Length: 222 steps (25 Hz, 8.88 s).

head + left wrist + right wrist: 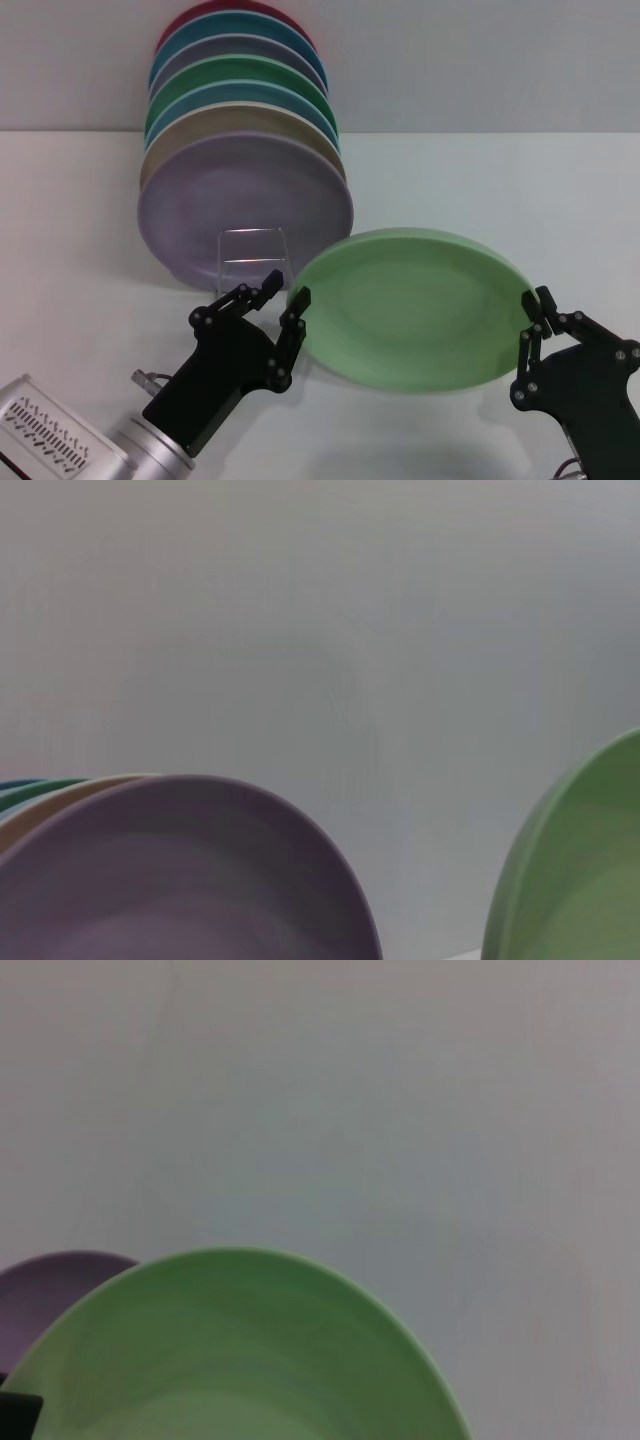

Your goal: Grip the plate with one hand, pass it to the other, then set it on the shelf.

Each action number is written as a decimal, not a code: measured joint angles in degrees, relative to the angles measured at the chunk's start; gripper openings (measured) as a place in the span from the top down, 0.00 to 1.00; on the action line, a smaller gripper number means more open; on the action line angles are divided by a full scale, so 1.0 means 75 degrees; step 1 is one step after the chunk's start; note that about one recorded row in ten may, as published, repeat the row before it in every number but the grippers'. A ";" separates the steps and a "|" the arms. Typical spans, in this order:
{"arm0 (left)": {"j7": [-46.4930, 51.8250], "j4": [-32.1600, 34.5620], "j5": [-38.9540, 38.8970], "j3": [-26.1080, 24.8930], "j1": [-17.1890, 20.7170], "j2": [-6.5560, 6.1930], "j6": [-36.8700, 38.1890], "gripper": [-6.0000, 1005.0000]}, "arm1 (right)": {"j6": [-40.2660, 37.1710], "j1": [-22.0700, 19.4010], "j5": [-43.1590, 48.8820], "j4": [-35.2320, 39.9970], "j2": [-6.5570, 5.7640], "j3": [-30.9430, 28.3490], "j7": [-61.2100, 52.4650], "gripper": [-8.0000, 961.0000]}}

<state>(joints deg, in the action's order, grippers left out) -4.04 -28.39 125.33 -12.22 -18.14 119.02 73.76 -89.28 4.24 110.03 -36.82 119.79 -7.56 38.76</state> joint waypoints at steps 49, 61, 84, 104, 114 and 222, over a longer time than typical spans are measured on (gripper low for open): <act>-0.0064 -0.0043 0.0000 -0.0099 -0.0059 0.0005 -0.0179 0.95 | 0.0076 0.0119 0.0001 0.0023 -0.0010 0.0001 0.0000 0.97; -0.0081 -0.0079 0.0021 -0.0164 -0.0013 0.0012 -0.0181 0.96 | 0.0087 0.0116 0.0006 0.0031 -0.0011 -0.0042 0.0019 0.97; -0.0191 -0.0163 0.0021 -0.0482 0.0423 -0.0070 0.0604 0.96 | -0.1187 0.0106 0.0091 0.0364 -0.0069 0.1124 0.0060 0.64; 0.0119 0.0859 0.0010 -0.2268 0.0403 -0.0066 0.2299 0.95 | -0.0326 0.0327 0.0002 0.0808 -0.0056 0.0505 -0.0023 0.64; 0.0100 0.1248 0.0002 -0.2336 0.0123 -0.0042 0.1883 0.94 | -0.0327 0.0309 0.0000 0.0808 -0.0059 0.0396 -0.0051 0.64; 0.2156 0.1378 -0.0012 -0.3374 0.0693 -0.0002 0.1286 0.14 | 0.0853 0.2253 -0.0094 0.3866 -0.0071 -0.2520 -0.5908 0.28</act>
<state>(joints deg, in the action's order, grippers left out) 12.13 -18.05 125.24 -37.53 -12.94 119.01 83.41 -82.88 21.14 109.33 -7.83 119.26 -26.46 -5.55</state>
